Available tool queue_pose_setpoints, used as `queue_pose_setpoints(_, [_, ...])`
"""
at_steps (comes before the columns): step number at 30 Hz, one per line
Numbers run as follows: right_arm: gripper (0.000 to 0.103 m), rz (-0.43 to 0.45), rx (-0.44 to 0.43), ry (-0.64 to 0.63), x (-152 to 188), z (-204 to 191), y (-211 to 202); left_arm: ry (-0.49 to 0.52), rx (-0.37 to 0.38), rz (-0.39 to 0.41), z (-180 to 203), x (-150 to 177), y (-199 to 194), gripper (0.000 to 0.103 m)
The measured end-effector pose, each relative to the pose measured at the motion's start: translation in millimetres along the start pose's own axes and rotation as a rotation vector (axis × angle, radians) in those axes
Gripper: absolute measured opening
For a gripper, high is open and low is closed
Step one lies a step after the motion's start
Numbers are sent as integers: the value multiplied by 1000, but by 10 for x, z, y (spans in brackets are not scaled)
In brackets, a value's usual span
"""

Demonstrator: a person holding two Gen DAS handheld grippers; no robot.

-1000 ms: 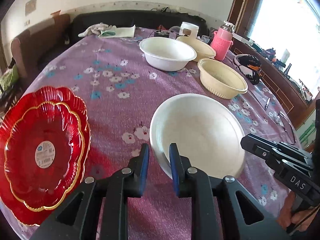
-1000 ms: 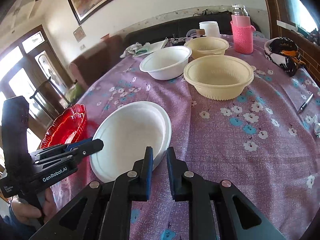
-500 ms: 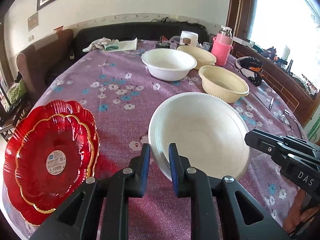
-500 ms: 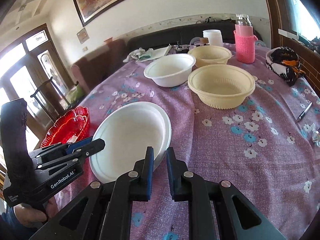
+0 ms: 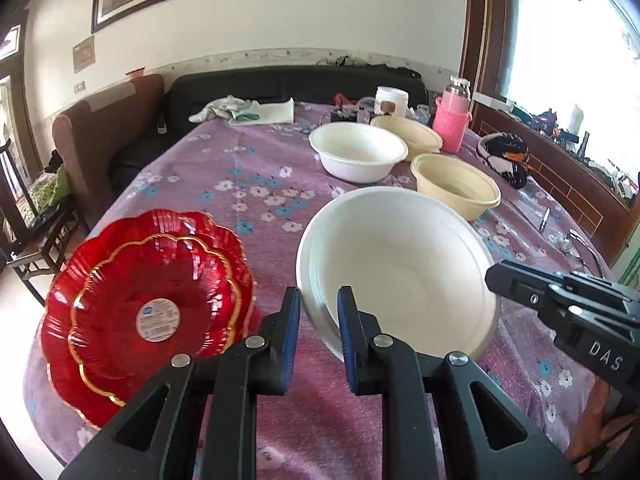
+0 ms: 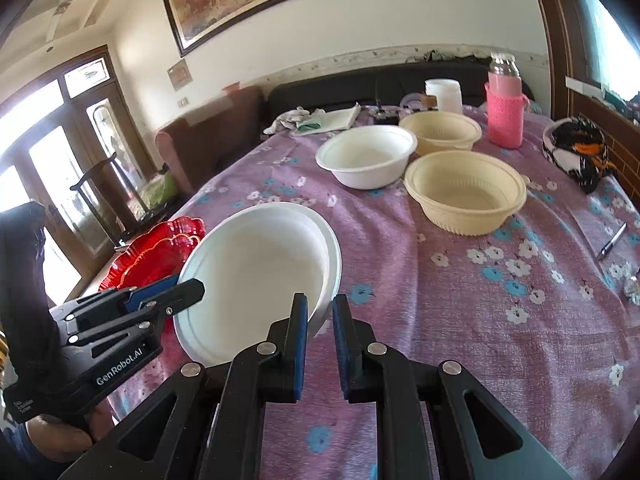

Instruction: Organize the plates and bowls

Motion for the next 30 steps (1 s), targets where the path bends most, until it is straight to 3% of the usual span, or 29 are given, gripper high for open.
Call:
queue_pose_setpoints(20, [14, 30, -8, -81, -119, -343, -82, -49, -11, 79, -272, -16, -296, 19])
queue_pose_setpoints(30, [14, -38, -122, -116, -249, -677, 218, -132, -36, 118, -708, -180, -431, 19])
Point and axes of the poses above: each gripper's, at about its wrist camera, not at the fingertips, and y roughly the way its jaws point, z to its right, x to its underside, the point moved 8 cm from there along y, roughly the way its jaws point, and after that the axes turned 9 degrees about -y, right-handed, at the moved point
